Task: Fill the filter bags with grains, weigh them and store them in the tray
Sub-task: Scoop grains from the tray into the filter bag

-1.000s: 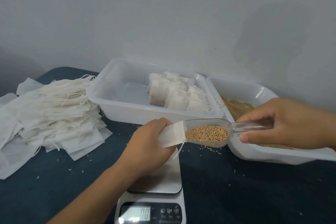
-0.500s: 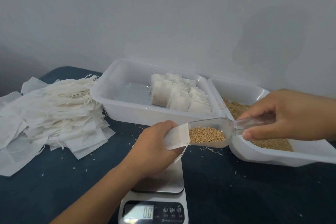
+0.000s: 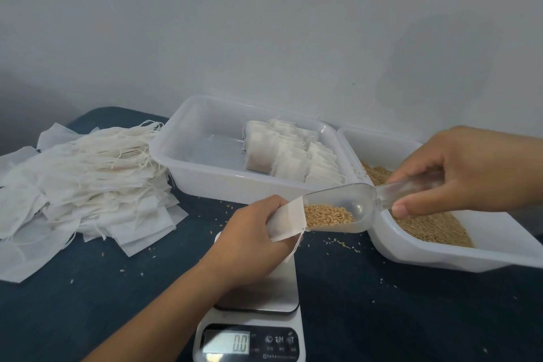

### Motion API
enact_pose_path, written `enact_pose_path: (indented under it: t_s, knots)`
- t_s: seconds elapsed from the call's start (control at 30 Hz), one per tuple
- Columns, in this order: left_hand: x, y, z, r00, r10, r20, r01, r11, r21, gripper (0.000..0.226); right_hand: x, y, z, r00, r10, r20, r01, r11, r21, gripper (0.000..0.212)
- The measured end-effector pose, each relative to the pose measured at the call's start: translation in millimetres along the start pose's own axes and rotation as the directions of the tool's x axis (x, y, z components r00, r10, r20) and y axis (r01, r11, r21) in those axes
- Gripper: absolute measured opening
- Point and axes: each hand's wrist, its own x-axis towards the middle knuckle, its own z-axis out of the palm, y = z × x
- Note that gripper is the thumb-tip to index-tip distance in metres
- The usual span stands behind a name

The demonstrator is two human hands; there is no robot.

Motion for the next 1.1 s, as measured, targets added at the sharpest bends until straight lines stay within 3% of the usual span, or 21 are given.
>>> enact_pose_path:
  t_s: [0.5,0.73,1.1]
  knots:
    - [1,2,-1,1.000,-0.021,0.002,0.021,0.994,-0.110,0.015,-2,0,-4,0.999,-0.018,-0.028,0.018,1.000,-0.008,0.044]
    - [1,5,-4,0.998,-0.060,0.014,0.062,0.963,-0.264,0.029,-4,15,4,0.999,-0.003,-0.052,0.003,1.000,0.012,0.053]
    - [6,4,-11,0.984,-0.179,0.009,0.171,0.923,-0.345,0.015,-1,40,65,0.973,-0.003,-0.230,0.089,0.928,0.363,0.023]
